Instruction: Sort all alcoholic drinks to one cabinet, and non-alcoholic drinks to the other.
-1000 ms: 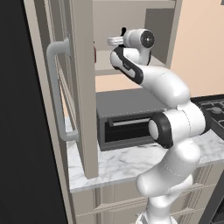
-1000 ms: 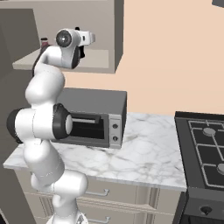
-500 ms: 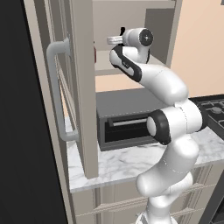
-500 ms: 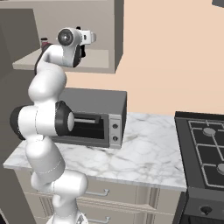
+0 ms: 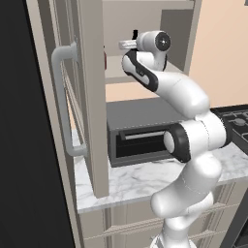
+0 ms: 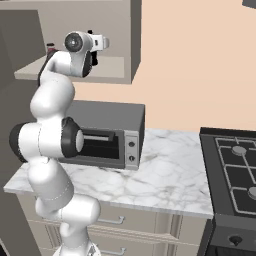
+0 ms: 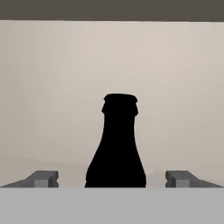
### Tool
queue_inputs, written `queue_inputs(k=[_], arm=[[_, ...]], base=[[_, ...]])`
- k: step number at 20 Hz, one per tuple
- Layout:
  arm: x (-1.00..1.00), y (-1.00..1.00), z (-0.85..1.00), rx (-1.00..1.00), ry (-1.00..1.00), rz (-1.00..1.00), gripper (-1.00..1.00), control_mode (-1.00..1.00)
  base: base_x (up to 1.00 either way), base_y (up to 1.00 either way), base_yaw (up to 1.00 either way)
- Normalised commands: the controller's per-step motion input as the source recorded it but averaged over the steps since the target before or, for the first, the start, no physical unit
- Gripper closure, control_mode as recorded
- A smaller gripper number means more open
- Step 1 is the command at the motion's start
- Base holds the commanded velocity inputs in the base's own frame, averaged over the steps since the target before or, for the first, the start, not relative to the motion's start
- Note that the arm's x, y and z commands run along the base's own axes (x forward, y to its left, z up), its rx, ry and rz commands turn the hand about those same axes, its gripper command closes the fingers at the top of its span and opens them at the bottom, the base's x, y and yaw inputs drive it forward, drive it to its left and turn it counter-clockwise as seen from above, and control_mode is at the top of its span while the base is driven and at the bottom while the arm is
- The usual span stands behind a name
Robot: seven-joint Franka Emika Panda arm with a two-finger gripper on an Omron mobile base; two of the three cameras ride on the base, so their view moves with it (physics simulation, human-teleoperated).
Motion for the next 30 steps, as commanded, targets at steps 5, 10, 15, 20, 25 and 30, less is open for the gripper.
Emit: queue_inputs(k=[5,10,15,20,25,30], arm=[[-0.78,0.00,0.04,0.00,0.00,0.00,-1.00,-1.00],[-0.96,0.00,0.06,0.03,0.00,0.00,-1.00,-1.00],[-1.00,0.00,0.07,0.06,0.00,0.00,-1.00,-1.00],[-1.00,-0.02,0.01,0.02,0.06,0.00,-1.00,-1.00],[-1.00,-0.10,0.00,0.00,0.17,-0.02,-1.00,-1.00],[-1.00,-0.16,-0.08,0.00,0.23,-0.04,-1.00,-1.00]], base=[[0.00,0.00,0.00],[0.00,0.00,0.00],[0.00,0.00,0.00],[0.00,0.00,0.00],[0.00,0.00,0.00],[0.00,0.00,0.00]])
